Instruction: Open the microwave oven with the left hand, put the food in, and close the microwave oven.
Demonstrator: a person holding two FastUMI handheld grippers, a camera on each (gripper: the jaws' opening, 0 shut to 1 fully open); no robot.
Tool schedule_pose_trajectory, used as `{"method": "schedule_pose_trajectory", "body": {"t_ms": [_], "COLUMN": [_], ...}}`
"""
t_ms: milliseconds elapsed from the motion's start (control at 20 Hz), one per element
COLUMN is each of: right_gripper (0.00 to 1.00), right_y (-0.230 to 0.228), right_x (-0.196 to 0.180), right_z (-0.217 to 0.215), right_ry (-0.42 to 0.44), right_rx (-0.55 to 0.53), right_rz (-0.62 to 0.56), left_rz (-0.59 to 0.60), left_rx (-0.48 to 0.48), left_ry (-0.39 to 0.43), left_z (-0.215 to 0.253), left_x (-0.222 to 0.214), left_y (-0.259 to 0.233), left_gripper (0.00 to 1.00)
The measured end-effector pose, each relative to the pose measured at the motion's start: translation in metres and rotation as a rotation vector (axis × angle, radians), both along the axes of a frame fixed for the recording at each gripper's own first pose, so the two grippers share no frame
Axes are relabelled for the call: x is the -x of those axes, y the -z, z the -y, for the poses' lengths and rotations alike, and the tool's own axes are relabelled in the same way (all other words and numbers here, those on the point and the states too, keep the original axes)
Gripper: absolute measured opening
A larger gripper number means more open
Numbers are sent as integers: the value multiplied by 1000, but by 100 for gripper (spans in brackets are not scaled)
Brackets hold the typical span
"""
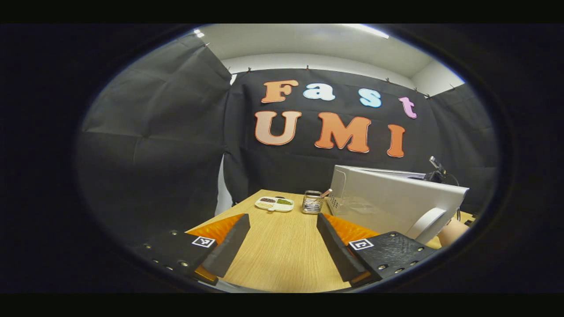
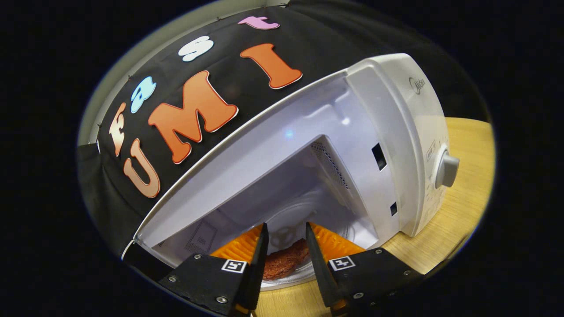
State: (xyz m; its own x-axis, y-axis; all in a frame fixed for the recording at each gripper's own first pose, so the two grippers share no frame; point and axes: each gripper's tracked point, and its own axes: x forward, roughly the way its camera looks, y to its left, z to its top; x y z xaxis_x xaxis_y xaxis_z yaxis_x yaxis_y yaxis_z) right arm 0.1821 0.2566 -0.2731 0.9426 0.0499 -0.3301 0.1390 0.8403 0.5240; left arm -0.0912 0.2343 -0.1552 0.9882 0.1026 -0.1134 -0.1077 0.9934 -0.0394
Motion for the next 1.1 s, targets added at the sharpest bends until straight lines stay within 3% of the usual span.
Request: {"method": "schedule_pose_trajectory", "body": {"t_ms": [50, 200, 300, 700, 1100], "right_gripper": [58, 84, 93, 95, 94], "right_y": [-4, -19, -30, -102, -170], "right_x": [4, 18, 29, 83, 120], "right_z": [4, 13, 13, 50, 127], "right_ry": [-10, -51, -94, -215, -176], "right_rx": [35, 123, 161, 382, 468], "right_rz": [8, 39, 57, 165, 230], "left_rz": [2, 21, 32, 46, 38], "left_rx": [-8, -24, -21, -37, -46], "left_ry": [2, -8, 0, 19, 32], "left_z": [2, 4, 12, 31, 39], "left_x": [1, 3, 5, 8, -2], "left_y": [-2, -14, -19, -31, -21], "left_gripper": [93, 93, 93, 93, 94]}}
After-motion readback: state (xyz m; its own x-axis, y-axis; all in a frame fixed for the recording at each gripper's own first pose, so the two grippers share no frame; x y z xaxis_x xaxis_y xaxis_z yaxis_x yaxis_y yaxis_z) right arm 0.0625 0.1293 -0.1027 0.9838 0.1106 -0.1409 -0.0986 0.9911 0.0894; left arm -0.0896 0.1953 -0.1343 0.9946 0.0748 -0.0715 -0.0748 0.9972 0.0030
